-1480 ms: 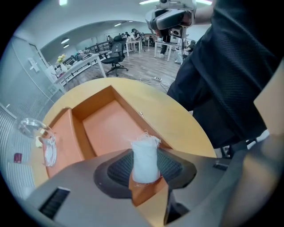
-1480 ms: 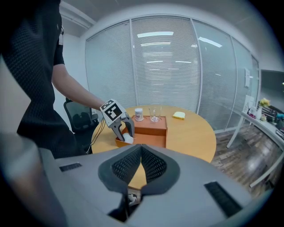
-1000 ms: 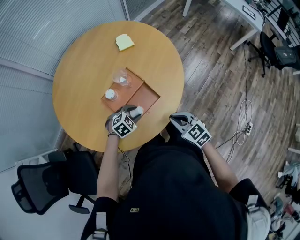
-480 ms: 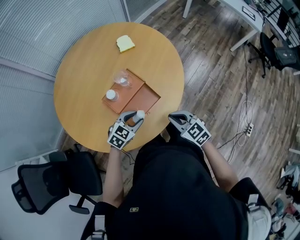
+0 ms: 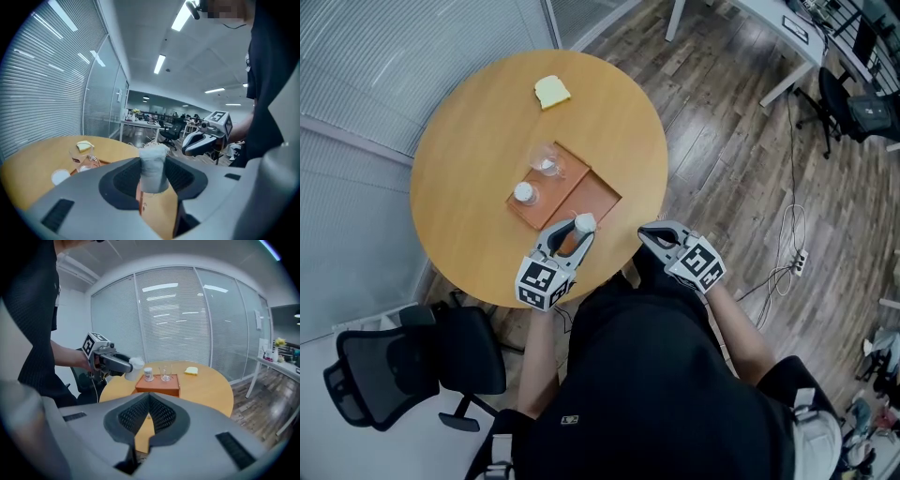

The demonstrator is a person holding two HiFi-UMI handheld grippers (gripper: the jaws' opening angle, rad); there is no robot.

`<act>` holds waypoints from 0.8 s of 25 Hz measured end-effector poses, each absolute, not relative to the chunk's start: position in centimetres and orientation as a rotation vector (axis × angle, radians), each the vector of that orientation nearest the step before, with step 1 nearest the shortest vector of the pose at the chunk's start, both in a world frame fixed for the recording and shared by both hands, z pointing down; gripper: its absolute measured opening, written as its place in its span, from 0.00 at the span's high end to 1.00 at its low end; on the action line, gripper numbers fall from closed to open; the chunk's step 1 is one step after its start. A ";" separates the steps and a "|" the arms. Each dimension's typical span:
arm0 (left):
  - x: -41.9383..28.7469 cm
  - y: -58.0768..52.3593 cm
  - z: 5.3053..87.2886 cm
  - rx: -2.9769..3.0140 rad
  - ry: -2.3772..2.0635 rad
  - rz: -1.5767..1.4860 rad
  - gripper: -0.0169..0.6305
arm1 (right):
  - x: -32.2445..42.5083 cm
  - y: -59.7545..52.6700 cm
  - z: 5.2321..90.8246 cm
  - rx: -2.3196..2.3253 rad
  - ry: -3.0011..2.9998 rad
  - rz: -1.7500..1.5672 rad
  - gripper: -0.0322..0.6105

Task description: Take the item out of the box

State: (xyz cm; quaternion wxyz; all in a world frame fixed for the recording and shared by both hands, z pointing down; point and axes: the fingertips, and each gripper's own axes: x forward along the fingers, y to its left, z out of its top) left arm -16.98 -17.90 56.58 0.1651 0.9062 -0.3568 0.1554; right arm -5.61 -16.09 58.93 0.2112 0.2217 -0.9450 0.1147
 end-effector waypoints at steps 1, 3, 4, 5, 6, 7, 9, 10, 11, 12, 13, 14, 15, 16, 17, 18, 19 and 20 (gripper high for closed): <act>-16.8 -17.8 56.4 2.587 -1.012 0.443 0.71 | -5.5 -16.2 58.7 0.624 -2.627 0.320 0.94; -16.7 -17.5 56.4 2.588 -1.006 0.441 0.71 | -5.5 -16.5 58.5 0.642 -2.634 0.323 0.94; -16.7 -17.4 56.4 2.584 -1.006 0.440 0.71 | -5.5 -16.5 58.4 0.649 -2.640 0.322 0.94; -16.7 -17.3 56.5 2.580 -1.009 0.439 0.71 | -5.4 -16.6 58.4 0.655 -2.643 0.322 0.94; -16.8 -17.2 56.5 2.577 -1.014 0.435 0.71 | -5.3 -16.6 58.5 0.660 -2.644 0.323 0.94; -16.8 -17.1 56.5 2.573 -1.018 0.430 0.71 | -5.3 -16.6 58.4 0.664 -2.645 0.320 0.94; -16.8 -16.9 56.4 2.569 -1.023 0.425 0.71 | -5.2 -16.6 58.3 0.662 -2.650 0.308 0.94; -16.8 -16.8 56.3 2.568 -1.024 0.425 0.71 | -5.2 -16.6 58.2 0.661 -2.652 0.304 0.94; -16.8 -16.8 56.3 2.568 -1.027 0.426 0.71 | -5.3 -16.5 58.2 0.661 -2.652 0.305 0.94; -16.8 -16.7 56.3 2.567 -1.029 0.426 0.71 | -5.2 -16.5 58.2 0.663 -2.652 0.307 0.94; -16.8 -16.7 56.2 2.567 -1.032 0.427 0.71 | -5.2 -16.5 58.2 0.665 -2.652 0.305 0.94; -16.9 -16.7 56.2 2.567 -1.035 0.430 0.71 | -5.2 -16.5 58.2 0.665 -2.651 0.301 0.94; -16.9 -16.7 56.1 2.569 -1.037 0.433 0.71 | -5.2 -16.5 58.2 0.661 -2.652 0.297 0.94; -16.9 -16.8 56.1 2.570 -1.039 0.434 0.71 | -5.2 -16.5 58.2 0.655 -2.652 0.295 0.94; -16.8 -16.8 56.0 2.572 -1.039 0.434 0.71 | -5.2 -16.5 58.1 0.653 -2.652 0.295 0.94; -16.8 -16.8 56.0 2.574 -1.038 0.434 0.71 | -5.2 -16.5 58.1 0.655 -2.653 0.295 0.94; -16.8 -16.8 56.0 2.576 -1.037 0.434 0.71 | -5.1 -16.5 58.1 0.661 -2.656 0.296 0.94; -16.8 -16.7 55.9 2.578 -1.036 0.435 0.71 | -5.1 -16.6 58.1 0.667 -2.658 0.296 0.94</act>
